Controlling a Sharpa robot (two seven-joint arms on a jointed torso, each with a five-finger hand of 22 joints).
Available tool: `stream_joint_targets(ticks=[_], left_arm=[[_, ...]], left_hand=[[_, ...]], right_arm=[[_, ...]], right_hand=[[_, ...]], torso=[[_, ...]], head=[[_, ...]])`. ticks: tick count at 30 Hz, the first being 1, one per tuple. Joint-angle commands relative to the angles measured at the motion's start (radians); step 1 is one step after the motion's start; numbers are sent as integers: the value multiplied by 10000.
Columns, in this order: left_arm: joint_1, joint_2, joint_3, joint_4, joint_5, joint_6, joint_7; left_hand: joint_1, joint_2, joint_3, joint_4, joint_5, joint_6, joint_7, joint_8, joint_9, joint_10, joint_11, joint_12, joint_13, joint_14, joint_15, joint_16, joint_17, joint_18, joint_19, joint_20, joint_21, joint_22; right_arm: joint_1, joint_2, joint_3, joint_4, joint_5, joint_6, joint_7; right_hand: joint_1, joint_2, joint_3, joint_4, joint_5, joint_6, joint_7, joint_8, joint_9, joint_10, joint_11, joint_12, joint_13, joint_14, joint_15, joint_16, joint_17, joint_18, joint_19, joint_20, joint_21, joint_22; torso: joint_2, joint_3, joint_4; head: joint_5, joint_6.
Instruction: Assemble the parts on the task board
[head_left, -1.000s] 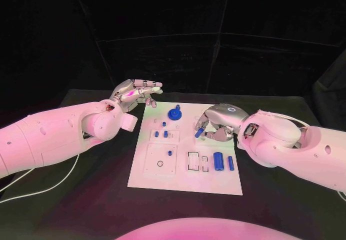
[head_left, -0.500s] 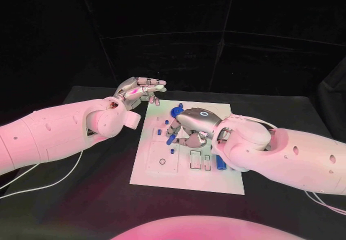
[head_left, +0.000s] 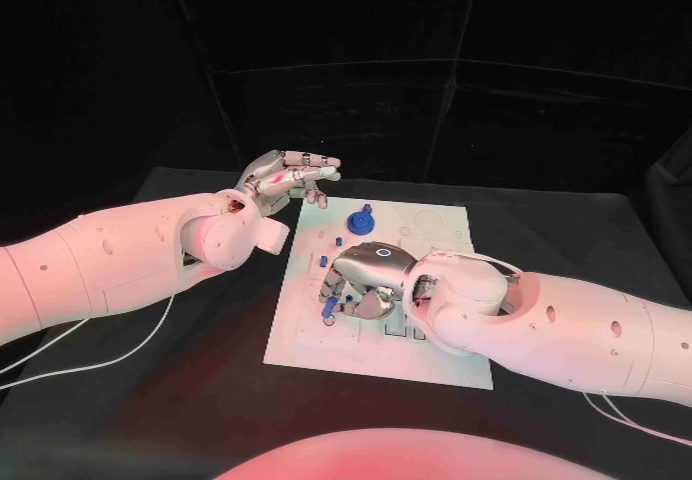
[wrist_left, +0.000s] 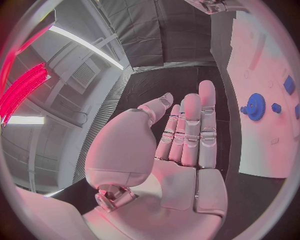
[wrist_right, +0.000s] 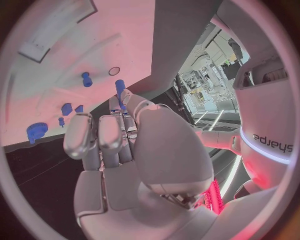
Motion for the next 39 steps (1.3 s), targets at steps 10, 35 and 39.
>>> stream_joint_targets(ticks=[10,35,39], left_arm=[[19,29,9,-10,33,105,70],[19,39,9,-13,33,133,38],[19,41,9,-14,33,145,26]], left_hand=[[34,14,-55,-4,-28,-18,55,46,-12,-79,6,12,-14,-53,0,-39,-10,133,-57,35,-38,-9],[34,14,-55,-4,-28,-18,55,46,-12,-79,6,12,-14,-53,0,-39,-10,133,-57,35,-38,-9],[37,15,-58,-6,-29,-20,56,48,-12,-82,7,17,-14,-55,0,-38,-14,133,-57,35,-41,-12]], right_arm=[[-39,99,-12,-93,-700,698,-155],[-145,520,-26,-312,-1655,1135,-705],[-156,572,-66,-289,-1786,1262,-741]], right_hand=[[-129,-17,59,10,43,5,56,-34,-2,5,49,-65,-7,113,8,50,-11,-161,16,57,51,-5],[-256,-68,97,-7,24,4,60,-29,3,10,59,-86,-3,100,22,45,-37,-156,-8,73,43,-18],[-366,-138,106,-17,40,-33,59,-40,-1,-20,65,-106,-6,89,30,37,-62,-149,-33,84,30,-38]], torso=[[10,8,-7],[4,2,-12],[4,2,-9]], head=[[21,-43],[46,-82],[44,-80]])
